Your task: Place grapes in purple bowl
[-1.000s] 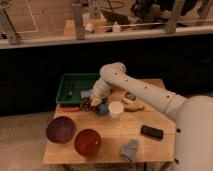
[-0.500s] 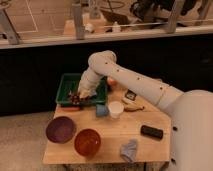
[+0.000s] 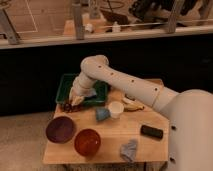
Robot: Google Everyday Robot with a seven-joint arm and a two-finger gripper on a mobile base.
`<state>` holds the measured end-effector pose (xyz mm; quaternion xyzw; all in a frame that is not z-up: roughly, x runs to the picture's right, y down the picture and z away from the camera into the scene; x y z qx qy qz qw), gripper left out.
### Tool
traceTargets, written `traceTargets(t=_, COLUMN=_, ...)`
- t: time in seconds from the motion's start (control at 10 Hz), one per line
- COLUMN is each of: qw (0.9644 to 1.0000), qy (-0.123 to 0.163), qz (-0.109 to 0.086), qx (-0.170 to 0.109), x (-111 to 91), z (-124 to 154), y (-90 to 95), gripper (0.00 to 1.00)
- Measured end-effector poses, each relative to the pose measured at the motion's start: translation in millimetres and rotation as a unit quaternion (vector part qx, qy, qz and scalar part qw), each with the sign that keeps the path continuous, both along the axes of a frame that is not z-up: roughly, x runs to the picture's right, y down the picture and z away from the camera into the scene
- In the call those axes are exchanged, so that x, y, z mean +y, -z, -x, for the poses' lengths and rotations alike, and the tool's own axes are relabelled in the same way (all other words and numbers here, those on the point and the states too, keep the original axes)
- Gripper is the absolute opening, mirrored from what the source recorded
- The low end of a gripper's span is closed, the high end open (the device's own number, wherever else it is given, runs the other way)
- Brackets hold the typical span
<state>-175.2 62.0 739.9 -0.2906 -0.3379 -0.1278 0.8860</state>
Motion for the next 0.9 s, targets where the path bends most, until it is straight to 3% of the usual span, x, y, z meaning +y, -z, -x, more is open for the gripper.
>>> traceTargets(t=0.3, qw=0.9977, qy=0.058, qz=-0.013, qx=-0.031, x=24.9, z=49.0, y=27.0, gripper=0.03)
traceTargets(t=0.6, qw=0.9942, qy=0.096, qz=-0.013, qx=-0.046, x=49.4, z=79.6, y=37.1, gripper=0.32)
traceTargets(t=0.9, qw=0.9937, qy=0.107, qz=-0.011, qx=-0.034, x=58.1, z=68.8, y=28.5, gripper=0.6)
